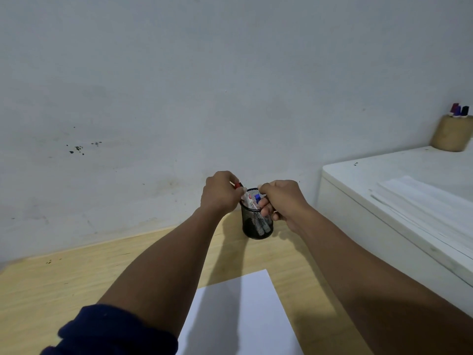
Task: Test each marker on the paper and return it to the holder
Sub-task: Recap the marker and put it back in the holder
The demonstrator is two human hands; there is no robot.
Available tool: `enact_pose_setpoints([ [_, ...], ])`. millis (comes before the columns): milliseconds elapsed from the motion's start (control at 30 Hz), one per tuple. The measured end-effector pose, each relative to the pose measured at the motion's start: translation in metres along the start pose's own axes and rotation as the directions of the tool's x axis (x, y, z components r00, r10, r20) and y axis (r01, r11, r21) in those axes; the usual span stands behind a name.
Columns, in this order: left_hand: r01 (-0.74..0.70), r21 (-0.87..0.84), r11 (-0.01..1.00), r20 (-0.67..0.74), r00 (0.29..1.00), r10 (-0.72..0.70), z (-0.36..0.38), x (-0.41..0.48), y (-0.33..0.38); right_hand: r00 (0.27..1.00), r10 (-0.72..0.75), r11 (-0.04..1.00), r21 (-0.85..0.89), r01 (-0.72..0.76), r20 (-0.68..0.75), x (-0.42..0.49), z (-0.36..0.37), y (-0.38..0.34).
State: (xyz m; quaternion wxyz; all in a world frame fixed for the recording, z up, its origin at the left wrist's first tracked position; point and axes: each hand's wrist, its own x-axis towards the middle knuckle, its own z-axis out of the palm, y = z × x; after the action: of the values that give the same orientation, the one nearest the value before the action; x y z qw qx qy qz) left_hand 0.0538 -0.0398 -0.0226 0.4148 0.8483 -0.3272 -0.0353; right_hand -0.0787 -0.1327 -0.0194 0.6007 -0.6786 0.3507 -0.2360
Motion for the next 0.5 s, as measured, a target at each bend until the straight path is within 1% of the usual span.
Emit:
enact_pose_setpoints([
  [100,0.018,-0.136,0.991,-0.034,0.999,-0.023,-0.009,-0.004,0.004,0.999,-0.038,0.999,-0.005,0.038,-0.036,-0.007,0.002,-0.002],
  [167,-0.017,-0.185,0.983,-0.078,0.997,0.002,-0.023,-0.008,0.008,0.997,-0.060,0.998,0.022,0.061,-0.051,-0.015,0.004,-0.007],
  [267,-0.052,-0.261,0.964,-0.128,0.992,0.019,-0.054,-0.018,0.018,0.998,-0.059,0.995,0.081,0.060,-0.017,-0.035,0.012,-0.021],
  [300,-0.055,-0.304,0.951,-0.132,0.991,0.015,-0.066,-0.023,0.021,0.999,-0.036,0.994,0.101,0.034,0.019,-0.043,0.017,-0.027],
  [367,-0.043,-0.429,0.902,-0.117,0.993,-0.008,-0.092,-0.033,0.024,0.989,0.036,0.989,0.134,-0.056,0.146,-0.059,0.029,-0.036],
  [433,-0.022,-0.551,0.835,-0.076,0.997,-0.024,-0.119,-0.047,0.022,0.945,0.114,0.965,0.190,-0.178,0.307,-0.074,0.048,-0.042],
  [500,0.019,-0.642,0.767,-0.009,0.999,-0.032,-0.143,-0.067,0.015,0.899,0.135,0.903,0.322,-0.285,0.417,-0.085,0.071,-0.043],
])
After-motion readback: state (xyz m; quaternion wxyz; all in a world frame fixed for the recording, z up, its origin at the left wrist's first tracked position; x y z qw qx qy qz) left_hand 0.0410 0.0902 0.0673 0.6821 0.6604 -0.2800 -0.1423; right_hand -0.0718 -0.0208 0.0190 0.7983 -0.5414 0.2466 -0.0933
